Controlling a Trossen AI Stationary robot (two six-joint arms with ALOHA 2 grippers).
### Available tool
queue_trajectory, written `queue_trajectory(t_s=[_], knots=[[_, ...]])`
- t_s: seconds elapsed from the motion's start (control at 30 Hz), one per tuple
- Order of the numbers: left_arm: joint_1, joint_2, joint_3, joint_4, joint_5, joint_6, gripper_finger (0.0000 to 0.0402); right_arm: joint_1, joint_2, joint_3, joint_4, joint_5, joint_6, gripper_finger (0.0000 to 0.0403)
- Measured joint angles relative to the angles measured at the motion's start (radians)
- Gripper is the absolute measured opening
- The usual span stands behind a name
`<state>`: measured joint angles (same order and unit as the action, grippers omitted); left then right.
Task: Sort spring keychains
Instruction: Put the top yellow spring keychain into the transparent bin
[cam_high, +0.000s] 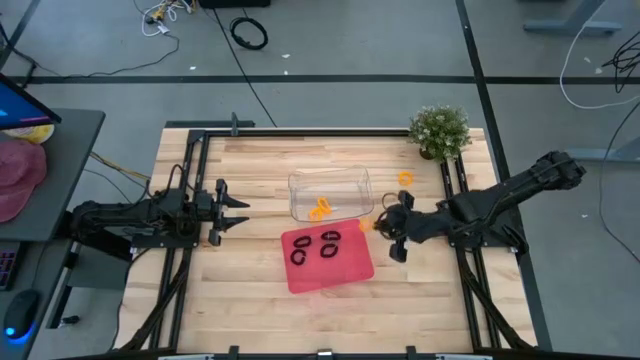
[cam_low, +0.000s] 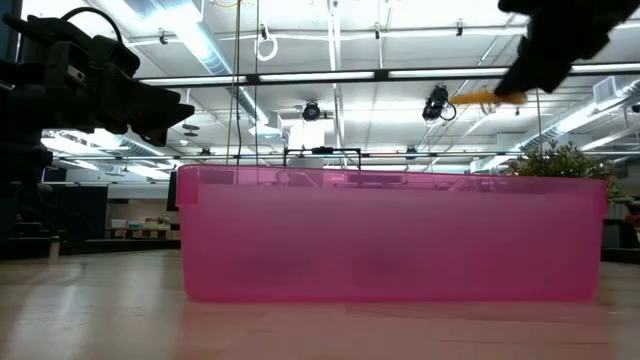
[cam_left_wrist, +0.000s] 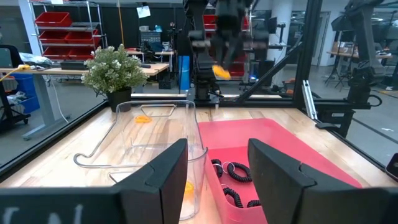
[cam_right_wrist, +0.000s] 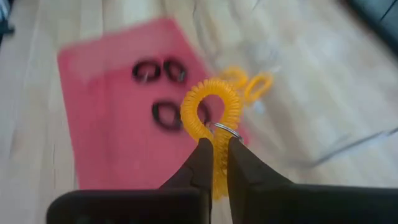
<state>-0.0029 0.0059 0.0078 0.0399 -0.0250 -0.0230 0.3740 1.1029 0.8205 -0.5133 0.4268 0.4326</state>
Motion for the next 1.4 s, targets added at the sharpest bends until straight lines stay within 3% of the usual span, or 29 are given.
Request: queue_trajectory(t_s=[0.2,0.77,1.4], knots=[[0.0,0.0,0.0,0.0,0.0,0.0,0.0172,-0.042,-0.035,0.025,0.124,0.037,-0.1,0.0015],[0.0,0.0,0.0,0.0,0.0,0.0,0.0172,-0.194,-0.031,0.025,0.36,-0.053,-0.191,0.0015],[0.0,0.0,0.0,0.0,0.0,0.0,0.0172,-0.279,0.178,0.025,0.629,-0.079,-0.296,0.0015]])
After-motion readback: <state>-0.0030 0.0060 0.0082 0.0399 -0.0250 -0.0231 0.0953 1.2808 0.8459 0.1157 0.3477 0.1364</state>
